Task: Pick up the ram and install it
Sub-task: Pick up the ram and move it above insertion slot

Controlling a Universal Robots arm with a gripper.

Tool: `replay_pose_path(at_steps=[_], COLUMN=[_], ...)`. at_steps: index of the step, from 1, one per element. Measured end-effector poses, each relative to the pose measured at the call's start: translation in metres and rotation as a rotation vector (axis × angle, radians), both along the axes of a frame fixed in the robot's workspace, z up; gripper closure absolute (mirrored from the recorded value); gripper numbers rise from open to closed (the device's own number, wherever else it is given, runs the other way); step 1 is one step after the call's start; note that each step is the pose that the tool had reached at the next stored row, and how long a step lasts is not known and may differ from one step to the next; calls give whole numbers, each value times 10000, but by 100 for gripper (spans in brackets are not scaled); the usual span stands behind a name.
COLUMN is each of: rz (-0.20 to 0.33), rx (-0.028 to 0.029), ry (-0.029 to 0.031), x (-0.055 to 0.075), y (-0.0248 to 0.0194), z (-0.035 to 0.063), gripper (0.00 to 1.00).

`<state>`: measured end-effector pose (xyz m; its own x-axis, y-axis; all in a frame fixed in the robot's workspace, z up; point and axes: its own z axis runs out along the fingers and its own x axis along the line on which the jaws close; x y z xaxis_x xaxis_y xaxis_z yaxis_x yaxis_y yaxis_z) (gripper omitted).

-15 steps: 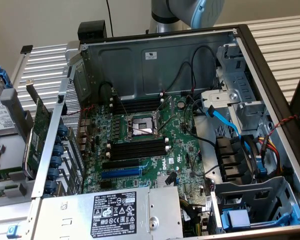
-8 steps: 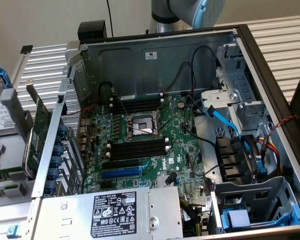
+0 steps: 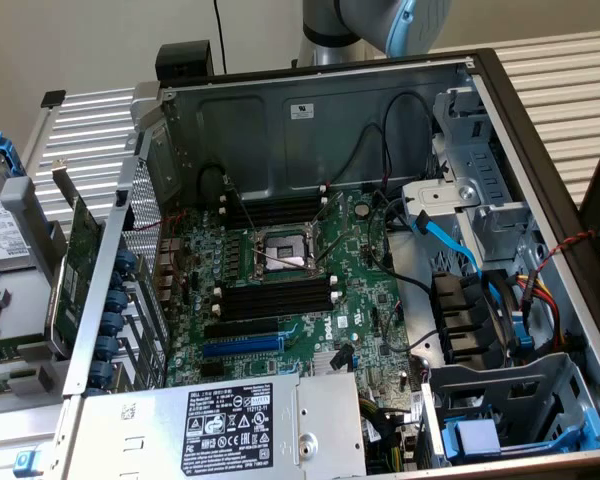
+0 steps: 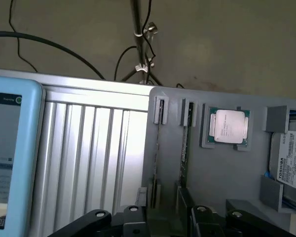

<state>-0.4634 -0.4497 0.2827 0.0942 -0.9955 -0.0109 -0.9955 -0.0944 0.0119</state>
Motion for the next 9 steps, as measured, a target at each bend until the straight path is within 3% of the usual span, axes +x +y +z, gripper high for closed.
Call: replay_pose_path(at_steps=[5, 9], rz=[0, 0], rx=[36, 118], ry=[0, 0], x=[6, 9], y=[-16, -21], z=[-91, -163], gripper=[62, 62])
